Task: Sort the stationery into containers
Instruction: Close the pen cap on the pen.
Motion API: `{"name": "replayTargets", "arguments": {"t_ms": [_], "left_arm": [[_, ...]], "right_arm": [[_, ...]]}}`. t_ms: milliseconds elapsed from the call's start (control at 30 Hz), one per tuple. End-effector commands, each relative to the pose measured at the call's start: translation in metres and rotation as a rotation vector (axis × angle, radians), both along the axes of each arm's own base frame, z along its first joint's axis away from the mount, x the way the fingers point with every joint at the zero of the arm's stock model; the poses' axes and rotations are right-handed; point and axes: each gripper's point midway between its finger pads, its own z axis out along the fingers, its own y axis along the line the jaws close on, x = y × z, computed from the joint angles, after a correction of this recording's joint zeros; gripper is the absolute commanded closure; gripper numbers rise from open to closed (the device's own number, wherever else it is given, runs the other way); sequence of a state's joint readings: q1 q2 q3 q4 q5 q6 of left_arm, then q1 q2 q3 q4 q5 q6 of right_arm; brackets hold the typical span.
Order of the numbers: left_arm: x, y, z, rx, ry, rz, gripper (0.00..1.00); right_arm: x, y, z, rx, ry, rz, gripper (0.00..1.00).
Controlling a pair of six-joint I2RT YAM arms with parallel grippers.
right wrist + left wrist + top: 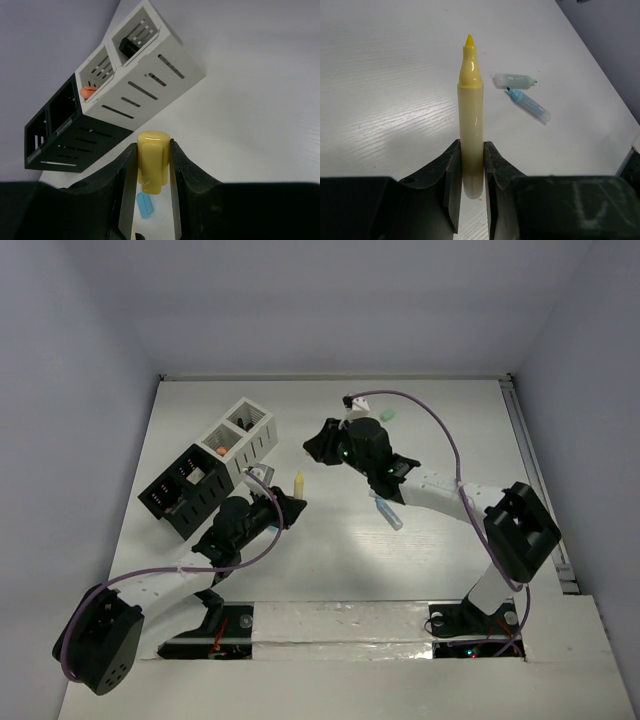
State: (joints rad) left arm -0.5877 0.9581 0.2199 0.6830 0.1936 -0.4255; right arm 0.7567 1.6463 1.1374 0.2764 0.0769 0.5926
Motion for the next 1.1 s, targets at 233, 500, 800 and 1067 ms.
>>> {"name": "replayTargets", "arguments": {"t_ms": [233, 500, 800, 1067], "left_arm": [[0.015, 0.0, 0.023, 0.001, -0.088, 0.038, 1.0], [0.016, 0.002, 0.023, 0.009, -0.091, 0.048, 1.0], [0.017, 0.006, 0.025, 0.012, -0.098, 0.069, 1.0], [0.018, 0.01, 0.029, 0.007, -0.109, 0.09, 1.0]], "right_arm": [[-0.013, 0.032, 0.024, 0.091, -0.069, 0.038, 0.92], [-0.018, 0.041, 0.02, 0.04, -0.082, 0.049, 0.92], [-0.029, 0.049, 0.013, 0.027, -0.074, 0.065, 0.91], [-0.034, 0.051, 0.007, 0.011, -0.07, 0.062, 0.91]]}}
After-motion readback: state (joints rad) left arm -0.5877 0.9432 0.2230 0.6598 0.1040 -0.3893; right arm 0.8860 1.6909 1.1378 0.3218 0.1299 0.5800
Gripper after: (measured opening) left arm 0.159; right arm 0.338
